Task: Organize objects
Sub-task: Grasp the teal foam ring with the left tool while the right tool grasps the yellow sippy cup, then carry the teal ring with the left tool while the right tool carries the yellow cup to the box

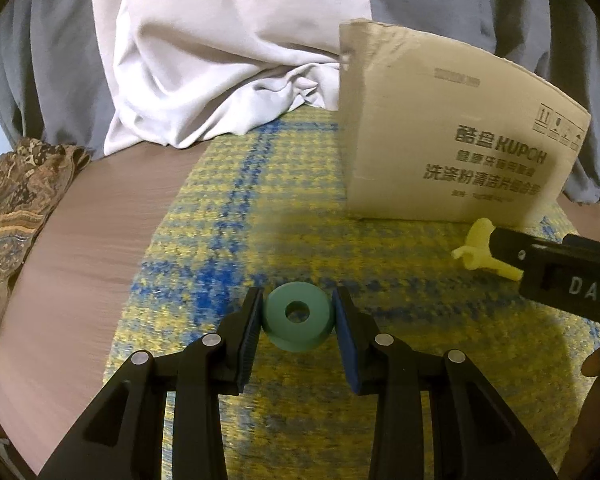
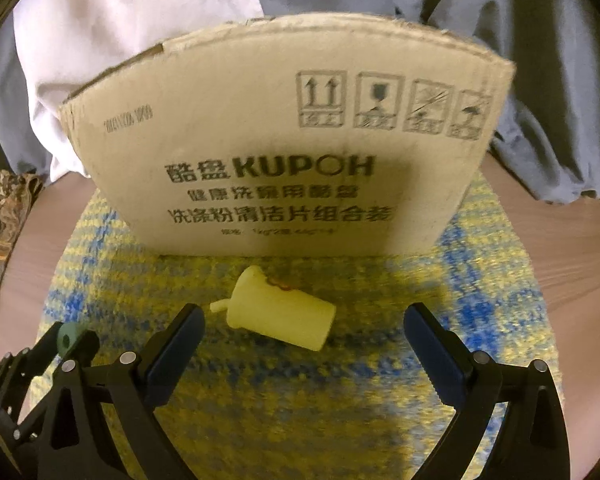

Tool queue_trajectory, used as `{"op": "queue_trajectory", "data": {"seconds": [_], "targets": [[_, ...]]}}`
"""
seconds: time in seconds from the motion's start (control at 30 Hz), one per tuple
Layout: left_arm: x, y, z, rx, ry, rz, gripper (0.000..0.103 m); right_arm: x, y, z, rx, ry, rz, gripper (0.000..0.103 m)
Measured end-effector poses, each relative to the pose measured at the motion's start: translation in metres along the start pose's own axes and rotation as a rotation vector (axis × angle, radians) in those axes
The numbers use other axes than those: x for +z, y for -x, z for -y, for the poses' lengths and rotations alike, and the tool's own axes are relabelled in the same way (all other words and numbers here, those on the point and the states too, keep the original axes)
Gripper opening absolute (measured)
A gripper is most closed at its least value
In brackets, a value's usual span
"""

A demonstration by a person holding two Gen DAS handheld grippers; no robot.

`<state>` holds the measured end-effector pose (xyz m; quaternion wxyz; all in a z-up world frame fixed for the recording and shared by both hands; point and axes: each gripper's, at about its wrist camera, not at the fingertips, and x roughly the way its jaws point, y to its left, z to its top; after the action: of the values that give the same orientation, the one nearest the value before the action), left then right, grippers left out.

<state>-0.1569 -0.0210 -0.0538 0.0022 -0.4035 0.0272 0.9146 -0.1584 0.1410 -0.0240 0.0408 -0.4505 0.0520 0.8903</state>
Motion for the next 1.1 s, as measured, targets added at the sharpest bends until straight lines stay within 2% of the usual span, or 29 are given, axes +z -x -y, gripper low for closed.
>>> {"op": "queue_trajectory", "data": {"seconds": [0.17, 0.33, 0.5, 0.87, 1.1], "targets": [[0.0, -0.002, -0.005, -0.004, 0.005, -0.005, 0.035, -0.003, -0.016, -0.003, 0.01, -0.009, -0.043, 0.097], [0.0, -0.005, -0.006, -0.007, 0.007, -0.01, 0.035, -0.005, -0.025, -0.002, 0.027, -0.024, -0.077, 0.083], [0.001, -0.006, -0.006, -0.007, 0.006, -0.011, 0.035, -0.008, -0.028, -0.002, 0.043, -0.025, -0.091, 0.064], [0.001, 0.0, -0.001, -0.005, 0.0, -0.003, 0.035, -0.015, -0.004, 0.003, 0.057, -0.01, -0.044, 0.063], [0.006, 0.013, 0.014, -0.017, -0.016, 0.021, 0.035, -0.02, 0.02, 0.02, 0.052, -0.011, -0.006, 0.063]]}}
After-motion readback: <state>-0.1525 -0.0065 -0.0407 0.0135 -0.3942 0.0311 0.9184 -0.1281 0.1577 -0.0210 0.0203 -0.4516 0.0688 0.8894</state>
